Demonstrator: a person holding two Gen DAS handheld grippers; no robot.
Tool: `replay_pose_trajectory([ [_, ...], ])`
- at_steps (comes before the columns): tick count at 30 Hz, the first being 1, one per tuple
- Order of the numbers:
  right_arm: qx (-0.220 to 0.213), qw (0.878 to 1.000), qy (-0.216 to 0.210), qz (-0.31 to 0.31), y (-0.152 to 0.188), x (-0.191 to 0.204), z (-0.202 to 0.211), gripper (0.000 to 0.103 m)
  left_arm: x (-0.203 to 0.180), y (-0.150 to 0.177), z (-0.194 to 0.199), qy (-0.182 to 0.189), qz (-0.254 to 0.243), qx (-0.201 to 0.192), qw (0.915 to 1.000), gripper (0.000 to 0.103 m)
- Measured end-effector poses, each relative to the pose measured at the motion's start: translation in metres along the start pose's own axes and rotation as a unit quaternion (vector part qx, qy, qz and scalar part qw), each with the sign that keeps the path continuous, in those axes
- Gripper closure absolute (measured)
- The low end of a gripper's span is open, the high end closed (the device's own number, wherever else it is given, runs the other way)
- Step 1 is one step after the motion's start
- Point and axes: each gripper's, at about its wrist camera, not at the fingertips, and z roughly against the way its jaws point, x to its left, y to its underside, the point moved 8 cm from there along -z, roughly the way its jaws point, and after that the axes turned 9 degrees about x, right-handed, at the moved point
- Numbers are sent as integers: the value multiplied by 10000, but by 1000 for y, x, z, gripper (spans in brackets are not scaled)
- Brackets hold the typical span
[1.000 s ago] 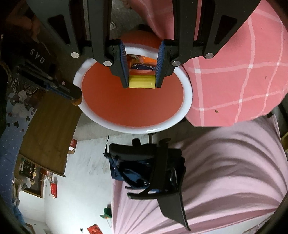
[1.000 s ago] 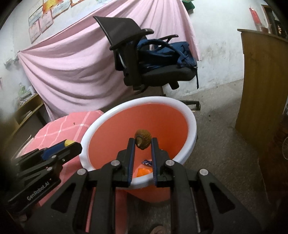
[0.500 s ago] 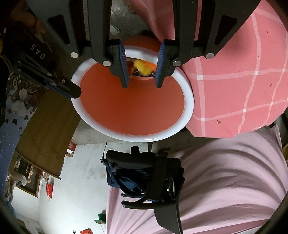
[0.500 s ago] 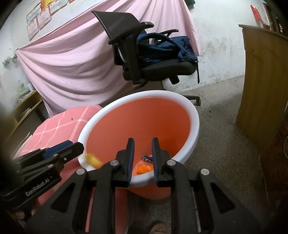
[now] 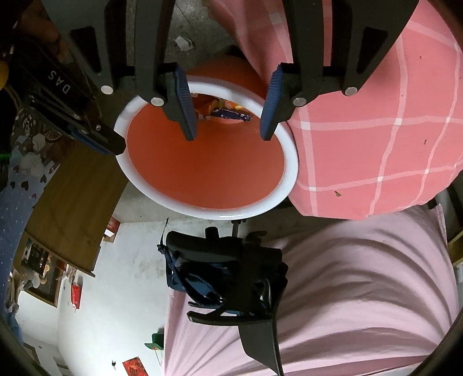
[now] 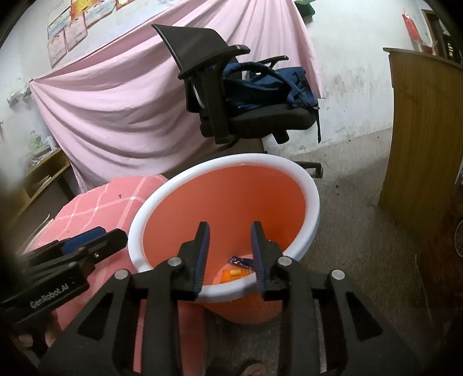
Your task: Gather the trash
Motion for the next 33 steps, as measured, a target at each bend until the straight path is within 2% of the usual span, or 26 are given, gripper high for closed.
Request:
replay_pose_trajectory([
  [3,-106,9999,12,27,-1,2,5,27,2,-1,6,-35,2,-76,10000,63],
  [5,-208,9998,19,52,-2,3,9,24,5,-1,10,-70,19,-143,9999,55],
  [9,-410,9991,54,60,-4,6,19,17,12,1,24,-91,116,-325,9994,49],
  [14,-664,9977,79,94,-4,11,32,8,22,7,43,-220,190,-492,9984,36],
  [18,-794,9967,59,143,-3,15,40,0,29,12,54,-255,269,-581,9976,31],
  [20,-848,9962,64,193,-3,18,43,0,33,16,59,-296,286,-619,9972,19],
  [23,-923,9954,70,246,-2,22,47,0,39,20,71,-364,411,-771,9955,10],
  [27,-1052,9940,99,282,0,26,55,0,49,24,86,-405,560,-964,9929,7],
  [33,-1299,9910,107,318,2,34,70,0,56,33,100,-632,495,-1091,9908,4],
])
